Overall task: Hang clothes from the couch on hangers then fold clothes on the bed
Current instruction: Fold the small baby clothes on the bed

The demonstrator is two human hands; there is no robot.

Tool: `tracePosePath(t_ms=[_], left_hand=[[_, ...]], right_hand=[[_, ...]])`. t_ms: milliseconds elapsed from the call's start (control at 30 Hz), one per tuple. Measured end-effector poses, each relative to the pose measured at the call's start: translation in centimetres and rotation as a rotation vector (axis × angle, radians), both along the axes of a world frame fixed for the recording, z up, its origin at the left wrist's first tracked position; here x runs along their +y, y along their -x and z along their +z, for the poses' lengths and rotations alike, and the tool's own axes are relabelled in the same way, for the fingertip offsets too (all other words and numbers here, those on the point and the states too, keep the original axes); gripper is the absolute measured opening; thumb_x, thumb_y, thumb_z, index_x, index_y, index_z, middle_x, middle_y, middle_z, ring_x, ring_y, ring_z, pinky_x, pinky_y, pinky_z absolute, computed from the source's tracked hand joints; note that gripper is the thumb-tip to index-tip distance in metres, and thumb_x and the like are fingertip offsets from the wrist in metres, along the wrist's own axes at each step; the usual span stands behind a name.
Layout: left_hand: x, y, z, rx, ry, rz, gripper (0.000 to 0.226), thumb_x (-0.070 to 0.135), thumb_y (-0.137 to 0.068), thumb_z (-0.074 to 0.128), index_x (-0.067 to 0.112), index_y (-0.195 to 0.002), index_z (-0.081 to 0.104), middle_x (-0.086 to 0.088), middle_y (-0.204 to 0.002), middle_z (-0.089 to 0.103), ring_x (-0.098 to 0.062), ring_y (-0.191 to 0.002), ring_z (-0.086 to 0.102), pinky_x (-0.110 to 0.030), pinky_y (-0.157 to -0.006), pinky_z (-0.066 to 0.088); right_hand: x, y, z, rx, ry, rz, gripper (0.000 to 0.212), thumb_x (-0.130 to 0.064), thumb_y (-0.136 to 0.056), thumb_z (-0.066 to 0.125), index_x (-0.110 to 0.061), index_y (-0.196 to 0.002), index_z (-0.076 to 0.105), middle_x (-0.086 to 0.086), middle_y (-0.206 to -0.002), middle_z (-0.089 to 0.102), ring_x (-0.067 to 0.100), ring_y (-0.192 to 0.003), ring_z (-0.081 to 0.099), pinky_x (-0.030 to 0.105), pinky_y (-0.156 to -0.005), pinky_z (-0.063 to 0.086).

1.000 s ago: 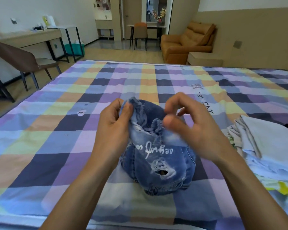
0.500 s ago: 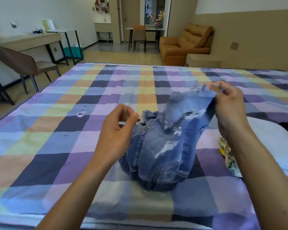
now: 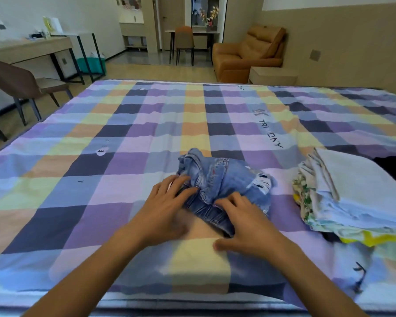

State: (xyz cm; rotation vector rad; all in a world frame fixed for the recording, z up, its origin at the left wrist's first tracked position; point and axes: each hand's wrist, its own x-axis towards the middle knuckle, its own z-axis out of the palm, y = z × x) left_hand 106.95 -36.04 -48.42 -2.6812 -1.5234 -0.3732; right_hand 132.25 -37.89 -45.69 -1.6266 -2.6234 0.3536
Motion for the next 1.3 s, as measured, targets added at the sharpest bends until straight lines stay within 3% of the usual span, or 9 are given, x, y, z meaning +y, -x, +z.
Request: tracePosePath(t_ms=[233, 400, 533, 700, 800, 933, 1033, 1100, 1300], left_hand=[[4.8, -1.8, 1.2, 0.076, 0.082, 0.042, 0.089, 0.034, -0.083, 0.069, 0.028, -0.158, 0.022, -0.001, -0.164, 0.017, -0.032, -0.141, 0.028, -0.046, -0.101, 0.05], [5.6, -1.3, 3.4, 0.073, 0.161, -0.08, 0.071, 0.036, -0.086, 0.071, 0.029, -0.149, 0.038, 0.004, -0.148, 0.043, -0.024, -0.134, 0.041, -0.039, -0.093, 0.048], [3.4, -1.2, 7.5, -0.201, 0.304, -0.225, 0.102, 0.078, -0.065, 0.074, 0.042, -0.15, 0.028, 0.044, -0.133, 0.036, 0.012, -0.119, 0.038, -0.007, -0.095, 0.031], [3.2, -2.5, 11.5, -0.712, -0.122, -0.132, 0.019, 0.034, -0.083, 0.073, 0.024, -0.089, 0.057, 0.008, -0.072, 0.057, -0.008, -0.067, 0.054, -0.03, -0.06, 0.041], [3.4, -1.8, 17.9, -1.149, -0.027, -0.088, 0.009, 0.02, -0.09, 0.076, 0.015, -0.093, 0.07, 0.0, -0.081, 0.073, -0.01, -0.075, 0.068, -0.031, -0.071, 0.058], [3.7, -2.1, 24.2, -1.328, -0.096, -0.139, 0.011, 0.027, -0.097, 0.066, 0.022, -0.088, 0.068, 0.009, -0.081, 0.074, -0.009, -0.077, 0.071, -0.028, -0.07, 0.057], [4.9, -2.8, 24.7, -1.297, -0.143, -0.072, 0.018, 0.033, -0.099, 0.064, 0.023, -0.085, 0.067, 0.003, -0.081, 0.071, -0.012, -0.074, 0.064, -0.033, -0.071, 0.053], [5.4, -2.4, 23.9, -1.27, -0.068, -0.04, 0.019, 0.033, -0.1, 0.062, 0.02, -0.085, 0.064, 0.007, -0.076, 0.07, -0.007, -0.071, 0.064, -0.029, -0.069, 0.052], [5.0, 1.3, 22.1, -0.894, 0.218, -0.105, 0.026, 0.013, -0.082, 0.08, 0.021, -0.104, 0.067, 0.018, -0.086, 0.076, 0.004, -0.083, 0.069, -0.011, -0.073, 0.05]], right_hand=[[0.6, 0.9, -0.4, -0.112, -0.171, -0.05, 0.051, -0.016, -0.087, 0.059, -0.022, -0.133, 0.039, 0.005, -0.121, 0.046, 0.029, -0.113, 0.048, 0.035, -0.074, 0.032], [2.7, -1.3, 3.5, -0.03, -0.135, -0.094, 0.03, -0.009, -0.085, 0.055, -0.026, -0.11, 0.056, 0.008, -0.111, 0.066, 0.035, -0.103, 0.061, 0.037, -0.07, 0.044], [4.9, -2.6, 10.6, 0.317, -0.183, -0.135, 0.023, -0.003, -0.078, 0.049, -0.025, -0.079, 0.056, -0.001, -0.074, 0.063, 0.019, -0.072, 0.061, 0.034, -0.061, 0.047], [5.5, -2.2, 19.0, 0.563, -0.226, -0.077, 0.032, 0.011, -0.085, 0.05, -0.016, -0.095, 0.065, 0.004, -0.076, 0.069, 0.006, -0.056, 0.062, 0.02, -0.047, 0.045], [5.8, -3.5, 22.4, 0.839, -0.356, -0.05, 0.036, 0.014, -0.082, 0.059, -0.016, -0.101, 0.064, 0.001, -0.088, 0.069, 0.002, -0.067, 0.063, 0.018, -0.059, 0.052], [6.8, -4.1, 24.0, 1.242, -0.515, 0.022, 0.034, -0.007, -0.089, 0.071, -0.009, -0.121, 0.059, -0.013, -0.094, 0.067, -0.003, -0.078, 0.062, 0.017, -0.074, 0.051], [8.4, -3.3, 21.7, 1.27, -0.195, -0.042, 0.089, -0.05, -0.064, 0.091, -0.02, -0.139, 0.051, 0.003, -0.124, 0.065, 0.012, -0.103, 0.069, 0.029, -0.087, 0.057], [9.0, -3.0, 20.1, 1.125, 0.078, -0.106, 0.12, -0.053, -0.037, 0.1, -0.025, -0.143, 0.049, 0.003, -0.13, 0.065, 0.016, -0.108, 0.071, 0.031, -0.089, 0.059], [10.0, -3.2, 19.2, 1.172, -0.04, -0.184, 0.085, -0.009, -0.05, 0.098, -0.018, -0.127, 0.062, 0.008, -0.112, 0.075, 0.017, -0.093, 0.073, 0.037, -0.082, 0.062]])
